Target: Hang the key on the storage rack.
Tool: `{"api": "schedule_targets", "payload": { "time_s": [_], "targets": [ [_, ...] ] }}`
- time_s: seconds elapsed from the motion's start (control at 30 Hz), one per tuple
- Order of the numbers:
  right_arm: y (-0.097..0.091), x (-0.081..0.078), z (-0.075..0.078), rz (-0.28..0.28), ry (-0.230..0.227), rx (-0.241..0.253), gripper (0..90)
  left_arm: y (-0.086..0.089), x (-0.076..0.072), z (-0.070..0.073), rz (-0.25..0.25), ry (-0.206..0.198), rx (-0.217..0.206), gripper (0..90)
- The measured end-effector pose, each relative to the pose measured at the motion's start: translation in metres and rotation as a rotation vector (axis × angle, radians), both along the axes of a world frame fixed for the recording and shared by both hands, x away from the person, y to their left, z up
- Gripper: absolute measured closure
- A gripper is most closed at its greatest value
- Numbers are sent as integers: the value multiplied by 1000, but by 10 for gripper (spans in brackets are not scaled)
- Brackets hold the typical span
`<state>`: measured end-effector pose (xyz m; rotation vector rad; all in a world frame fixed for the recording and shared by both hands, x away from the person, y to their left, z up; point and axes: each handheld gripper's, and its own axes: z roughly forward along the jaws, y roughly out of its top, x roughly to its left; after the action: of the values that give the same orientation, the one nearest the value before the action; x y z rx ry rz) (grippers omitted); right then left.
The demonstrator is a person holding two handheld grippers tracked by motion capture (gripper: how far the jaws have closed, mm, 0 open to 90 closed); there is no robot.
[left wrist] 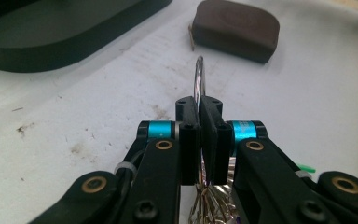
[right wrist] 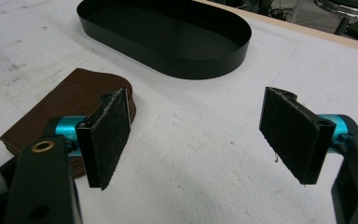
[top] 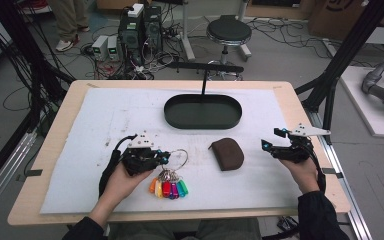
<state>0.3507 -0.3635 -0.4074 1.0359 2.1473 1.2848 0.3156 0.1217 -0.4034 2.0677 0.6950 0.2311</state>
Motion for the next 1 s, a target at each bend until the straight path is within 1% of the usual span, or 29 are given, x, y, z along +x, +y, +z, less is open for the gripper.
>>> {"api": "schedule_targets", "payload": {
  "time_s": [0.03,0.2,0.27,0.4,0.47,0.5,0.53,0.57,0.6,0.7,0.87,1.0],
  "targets": [
    [0,0,0,0,1,0,251,-2,0,-1,-10,4,13,844],
    [0,0,0,0,0,1,252,-2,1,-2,-15,5,16,856],
    [0,0,0,1,0,1,252,0,2,-3,-13,10,16,858],
    [0,0,0,0,3,-1,252,4,3,-4,-10,18,2,861],
    [0,0,0,0,4,0,252,5,3,-2,-15,5,3,863],
    [0,0,0,0,4,0,252,5,3,-2,-15,5,3,863],
    [0,0,0,1,4,0,252,4,3,-1,-12,1,-6,863],
    [0,0,0,0,4,1,252,5,2,1,-19,-9,-13,863],
    [0,0,0,0,4,1,252,5,2,1,-19,-9,-13,864],
    [0,0,0,3,2,-3,253,5,1,4,-31,-33,-22,866],
    [0,0,0,2,2,-1,253,4,-1,10,-44,-61,-41,866],
    [0,0,0,1,4,1,253,6,-1,13,-50,-67,-57,866]
  ]
}}
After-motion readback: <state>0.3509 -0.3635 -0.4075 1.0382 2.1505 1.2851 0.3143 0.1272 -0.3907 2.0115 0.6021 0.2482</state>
